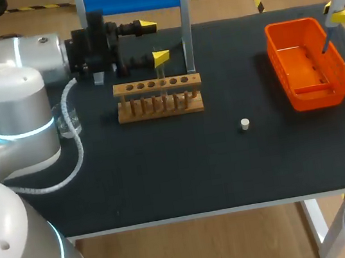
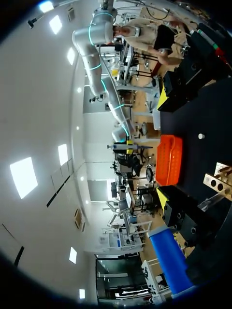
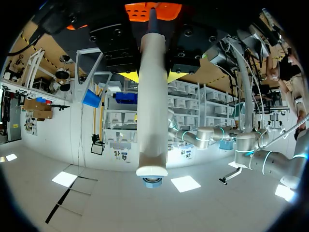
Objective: Invert the test tube, pick up the pipette, mount the tip to pipette, aspirate from beaker and dispense into the tube, eject the tip, return the pipette, and cap with the stopper.
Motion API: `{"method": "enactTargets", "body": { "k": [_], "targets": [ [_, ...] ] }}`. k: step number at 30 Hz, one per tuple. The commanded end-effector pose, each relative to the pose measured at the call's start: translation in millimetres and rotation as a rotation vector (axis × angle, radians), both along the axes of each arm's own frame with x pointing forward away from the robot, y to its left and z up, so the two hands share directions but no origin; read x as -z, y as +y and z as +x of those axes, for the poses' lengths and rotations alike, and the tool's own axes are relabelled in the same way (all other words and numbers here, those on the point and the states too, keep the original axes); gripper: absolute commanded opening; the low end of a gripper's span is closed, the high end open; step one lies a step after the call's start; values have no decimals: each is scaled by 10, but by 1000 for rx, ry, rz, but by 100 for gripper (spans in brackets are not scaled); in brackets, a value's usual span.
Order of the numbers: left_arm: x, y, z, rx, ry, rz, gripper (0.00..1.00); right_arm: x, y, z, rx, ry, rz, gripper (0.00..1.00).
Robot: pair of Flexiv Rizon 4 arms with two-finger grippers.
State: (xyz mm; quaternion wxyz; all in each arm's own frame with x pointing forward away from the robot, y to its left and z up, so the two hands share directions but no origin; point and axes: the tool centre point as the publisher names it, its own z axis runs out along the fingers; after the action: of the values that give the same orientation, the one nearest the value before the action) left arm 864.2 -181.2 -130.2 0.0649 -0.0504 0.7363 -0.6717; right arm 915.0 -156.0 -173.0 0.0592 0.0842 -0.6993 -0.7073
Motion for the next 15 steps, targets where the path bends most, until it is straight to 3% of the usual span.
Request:
{"method": "enactTargets", "body": {
  "k": [1, 15],
  "targets": [
    [23, 66, -50, 2, 3, -3, 100, -6, -13, 16, -4, 0, -3, 0],
    [42, 55, -82, -18, 22, -8, 100, -6, -13, 16, -4, 0, -3, 0]
  ]
}}
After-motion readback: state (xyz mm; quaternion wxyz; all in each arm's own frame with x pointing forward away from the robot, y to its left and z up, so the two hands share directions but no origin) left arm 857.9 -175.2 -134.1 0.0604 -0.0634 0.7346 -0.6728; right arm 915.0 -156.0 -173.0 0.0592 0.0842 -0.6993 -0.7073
